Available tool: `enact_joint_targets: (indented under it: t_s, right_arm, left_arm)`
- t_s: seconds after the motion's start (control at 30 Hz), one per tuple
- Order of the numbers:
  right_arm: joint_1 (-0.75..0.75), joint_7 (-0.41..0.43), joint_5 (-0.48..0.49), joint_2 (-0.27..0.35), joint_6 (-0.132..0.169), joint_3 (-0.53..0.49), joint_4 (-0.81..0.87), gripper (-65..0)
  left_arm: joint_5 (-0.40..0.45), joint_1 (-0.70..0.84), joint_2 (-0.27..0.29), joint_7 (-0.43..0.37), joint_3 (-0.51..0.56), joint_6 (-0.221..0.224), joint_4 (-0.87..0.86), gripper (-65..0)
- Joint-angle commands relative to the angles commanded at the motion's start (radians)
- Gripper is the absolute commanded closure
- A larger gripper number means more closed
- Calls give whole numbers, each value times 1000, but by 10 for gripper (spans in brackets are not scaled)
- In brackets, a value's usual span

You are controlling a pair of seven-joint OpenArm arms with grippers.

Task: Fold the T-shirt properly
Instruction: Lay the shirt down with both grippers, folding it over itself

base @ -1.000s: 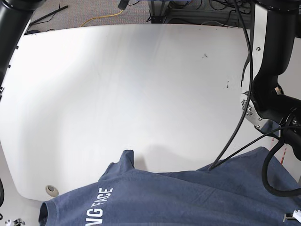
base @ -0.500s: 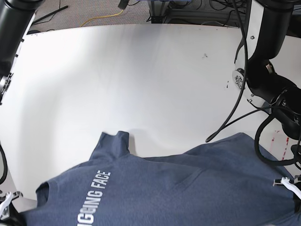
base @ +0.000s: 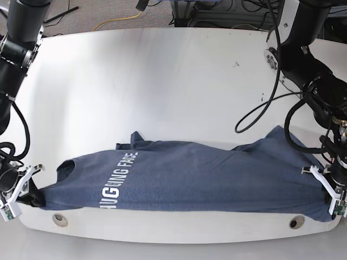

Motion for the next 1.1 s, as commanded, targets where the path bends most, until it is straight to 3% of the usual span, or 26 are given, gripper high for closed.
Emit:
enact_joint_targets:
  t_s: [0.17,0.37,0.53,1.1]
  right_arm:
    - [-204,0,31,-51,0,80,95,0]
    - [-397,0,114,-63,0,135,117,0]
    - [-543,0,118,-66,0,167,161,0]
    - [-809,-28,112,-87,0,187,161,0]
  left_arm:
    - [2,193,6,0,-2,0,32,0]
    - [2,365,8,0,-91,0,31,0]
    - [3,482,-5,0,-112,0,31,0]
    - [3,735,-127,-6,-133,0,26,0]
